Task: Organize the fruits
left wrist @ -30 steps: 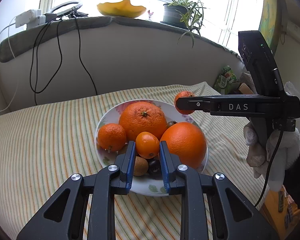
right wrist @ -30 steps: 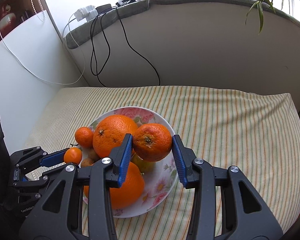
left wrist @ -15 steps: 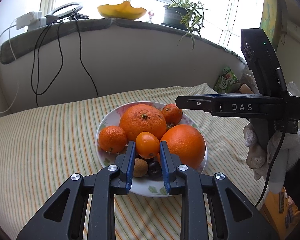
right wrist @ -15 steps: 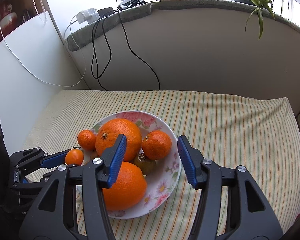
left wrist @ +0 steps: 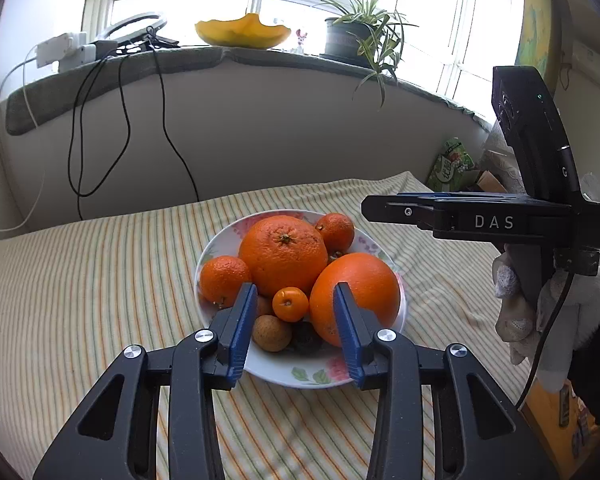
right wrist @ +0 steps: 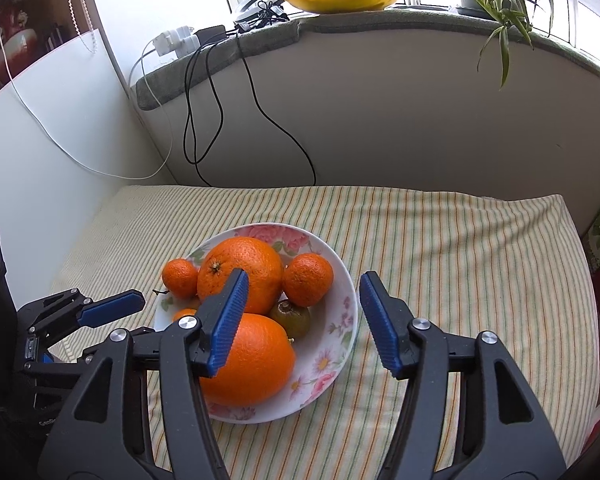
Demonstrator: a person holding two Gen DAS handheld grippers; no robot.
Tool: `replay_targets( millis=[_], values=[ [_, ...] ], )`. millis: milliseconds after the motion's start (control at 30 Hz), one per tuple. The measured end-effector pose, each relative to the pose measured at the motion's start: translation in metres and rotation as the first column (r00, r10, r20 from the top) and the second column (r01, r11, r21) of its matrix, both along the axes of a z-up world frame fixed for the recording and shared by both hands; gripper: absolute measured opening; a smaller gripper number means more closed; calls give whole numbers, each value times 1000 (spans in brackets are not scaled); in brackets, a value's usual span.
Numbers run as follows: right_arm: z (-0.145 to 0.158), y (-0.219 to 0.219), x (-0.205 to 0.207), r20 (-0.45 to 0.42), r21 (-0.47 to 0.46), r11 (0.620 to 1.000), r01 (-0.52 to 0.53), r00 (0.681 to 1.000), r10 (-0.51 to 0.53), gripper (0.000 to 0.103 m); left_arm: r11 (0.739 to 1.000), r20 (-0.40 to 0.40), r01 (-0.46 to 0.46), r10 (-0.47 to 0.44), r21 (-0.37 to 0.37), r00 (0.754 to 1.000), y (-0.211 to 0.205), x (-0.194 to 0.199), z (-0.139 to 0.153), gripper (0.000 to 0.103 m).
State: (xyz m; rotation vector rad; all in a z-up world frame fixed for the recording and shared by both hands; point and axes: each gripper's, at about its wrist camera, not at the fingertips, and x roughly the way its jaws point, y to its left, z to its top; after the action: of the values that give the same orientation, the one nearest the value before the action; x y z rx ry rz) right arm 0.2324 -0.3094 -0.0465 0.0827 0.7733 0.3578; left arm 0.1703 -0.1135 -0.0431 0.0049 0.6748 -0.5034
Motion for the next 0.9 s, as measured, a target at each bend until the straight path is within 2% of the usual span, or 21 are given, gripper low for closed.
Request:
replay_targets(
  millis=[67, 167, 433, 467, 567, 867, 900],
  values=[
    [2, -1, -3, 6, -1, 1000, 4, 1000, -4, 62, 1000, 2, -3, 3, -2, 1000, 1, -1, 1, 42],
    [5, -1, -10, 25, -6, 1000, 10, 1000, -10, 77, 1000, 3, -9, 9, -4, 1000, 3, -3, 3, 42],
    [14, 1, -27, 64, -27, 999, 27, 998, -25, 77, 1000, 22, -28, 28, 2, 999, 7, -14, 10, 50],
    [15, 2, -30, 69, -29, 999, 28, 997, -26, 77, 1000, 26, -31, 31, 3, 999, 8, -15, 10, 54],
    [17, 3, -41, 93, -37, 999, 31, 995, -28, 88, 999, 32, -51, 51, 0, 998, 12, -20, 13, 58],
    [23, 0, -74, 146, -57, 995, 81, 987, -72, 89, 993, 61, -118, 118, 2, 991, 23, -38, 22, 71],
    [23, -1, -78, 151, -60, 994, 91, 985, -81, 92, 992, 68, -127, 126, 4, 990, 24, -41, 23, 73]
  ],
)
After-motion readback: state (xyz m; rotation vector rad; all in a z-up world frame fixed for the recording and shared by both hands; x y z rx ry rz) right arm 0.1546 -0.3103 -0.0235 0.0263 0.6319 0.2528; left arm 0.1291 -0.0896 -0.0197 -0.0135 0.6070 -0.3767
